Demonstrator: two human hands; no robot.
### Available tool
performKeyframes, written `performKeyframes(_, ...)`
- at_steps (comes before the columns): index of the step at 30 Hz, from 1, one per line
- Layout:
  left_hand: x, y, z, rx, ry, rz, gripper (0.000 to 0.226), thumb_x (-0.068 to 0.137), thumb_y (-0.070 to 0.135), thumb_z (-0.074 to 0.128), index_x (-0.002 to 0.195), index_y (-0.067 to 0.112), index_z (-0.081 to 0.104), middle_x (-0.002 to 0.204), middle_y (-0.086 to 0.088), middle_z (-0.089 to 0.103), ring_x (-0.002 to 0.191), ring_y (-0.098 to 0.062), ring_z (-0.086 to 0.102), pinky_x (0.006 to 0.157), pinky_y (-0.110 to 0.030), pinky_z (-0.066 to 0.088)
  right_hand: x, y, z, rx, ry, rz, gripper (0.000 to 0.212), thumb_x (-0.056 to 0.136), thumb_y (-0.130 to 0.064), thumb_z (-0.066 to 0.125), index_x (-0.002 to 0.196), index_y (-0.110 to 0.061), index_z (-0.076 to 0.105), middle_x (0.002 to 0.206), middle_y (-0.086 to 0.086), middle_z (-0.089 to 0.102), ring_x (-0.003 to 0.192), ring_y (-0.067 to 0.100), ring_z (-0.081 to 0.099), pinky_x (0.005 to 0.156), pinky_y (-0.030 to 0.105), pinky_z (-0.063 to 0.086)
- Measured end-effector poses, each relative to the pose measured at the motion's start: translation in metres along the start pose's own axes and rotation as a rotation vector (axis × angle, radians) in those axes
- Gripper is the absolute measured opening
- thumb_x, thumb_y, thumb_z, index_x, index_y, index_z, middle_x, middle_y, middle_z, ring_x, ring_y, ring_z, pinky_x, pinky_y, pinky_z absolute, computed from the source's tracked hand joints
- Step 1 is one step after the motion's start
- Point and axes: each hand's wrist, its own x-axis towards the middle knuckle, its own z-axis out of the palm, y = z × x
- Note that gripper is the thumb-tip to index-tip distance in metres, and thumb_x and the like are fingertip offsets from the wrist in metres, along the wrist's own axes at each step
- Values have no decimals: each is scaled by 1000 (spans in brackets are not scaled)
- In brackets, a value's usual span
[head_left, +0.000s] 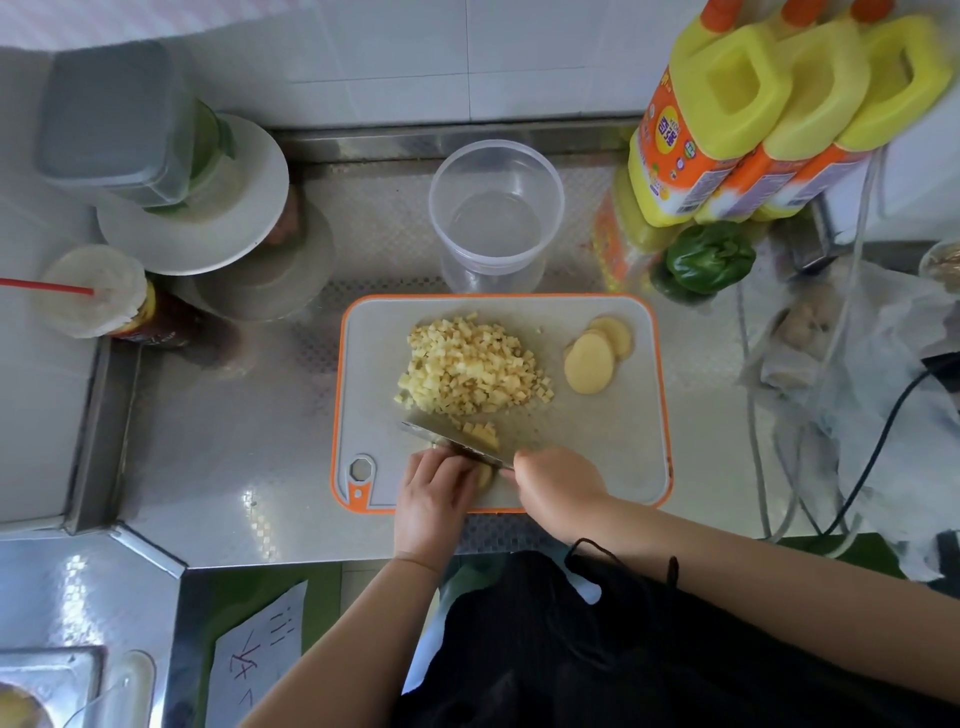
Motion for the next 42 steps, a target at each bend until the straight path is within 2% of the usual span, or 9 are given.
performKeyframes(5, -1, 2, 1, 50, 29, 72, 20, 93, 21, 58, 85, 7, 69, 90, -5, 63, 91, -23, 51, 83, -29, 45, 10, 7, -8, 108, -13, 101, 42, 100, -47, 36, 100, -9, 55, 87, 7, 59, 82, 26, 59, 63, 30, 40)
performKeyframes(9, -3, 3, -7, 80, 51, 59, 22, 93, 24, 57, 85, 8, 71, 91, -5, 65, 92, -24, 52, 84, -31, 45, -2, 7, -9, 62, 74, 55, 38, 101, -46, 34, 82, -15, 42, 63, -2, 42, 62, 22, 49, 52, 30, 33)
performKeyframes(13, -5, 3, -9, 65, 16, -6, 26, 92, 26, 55, 87, 6, 70, 96, -9, 63, 94, -24, 49, 84, -29, 42, -17, 0, -9, -56, 120, -46, 34, 103, -41, 32, 82, -16, 42, 59, -3, 34, 48, 13, 32, 42, 29, 22)
performKeyframes(17, -8, 0, -7, 39, -1, -27, 26, 93, 27, 55, 88, 6, 70, 99, -8, 62, 94, -23, 49, 84, -28, 42, -12, -2, -10, -95, 63, -54, 30, 104, -32, 34, 95, -10, 53, 62, -2, 35, 51, 15, 34, 44, 28, 23)
performKeyframes(22, -8, -4, -4, 2, 0, -50, 25, 93, 27, 56, 90, 7, 70, 100, -7, 62, 94, -23, 50, 84, -27, 43, 1, -9, -5, -118, 3, 6, 4, 96, -12, 52, 95, -11, 56, 63, -2, 39, 53, 16, 41, 43, 27, 25)
performKeyframes(30, -6, -5, -1, 4, 11, -38, 24, 93, 26, 57, 90, 6, 71, 98, -8, 62, 94, -23, 51, 85, -24, 42, 4, -4, 9, -26, 29, 4, 28, 103, -29, 38, 99, -6, 55, 62, -2, 39, 62, 23, 48, 45, 29, 29)
performKeyframes(34, -6, -4, -1, 38, 33, -2, 24, 93, 24, 56, 87, 5, 69, 95, -9, 62, 92, -24, 50, 82, -29, 44, 9, 3, -4, 94, 5, 61, 37, 100, -46, 38, 89, -13, 51, 68, -4, 44, 68, 21, 48, 58, 30, 36)
performKeyframes(38, -6, 1, -8, 71, 35, 32, 25, 94, 24, 55, 86, 5, 69, 94, -10, 62, 93, -24, 51, 81, -31, 45, 0, 3, -8, 65, 18, 56, 43, 100, -46, 38, 67, -19, 32, 61, -4, 40, 60, 20, 46, 49, 31, 31)
performKeyframes(42, -11, 0, -14, 107, -4, 71, 25, 94, 25, 54, 88, 5, 68, 94, -9, 61, 89, -25, 51, 77, -31, 44, -17, -4, -9, -24, 94, -47, 37, 101, -43, 37, 77, -15, 41, 58, -3, 39, 50, 17, 39, 46, 31, 30)
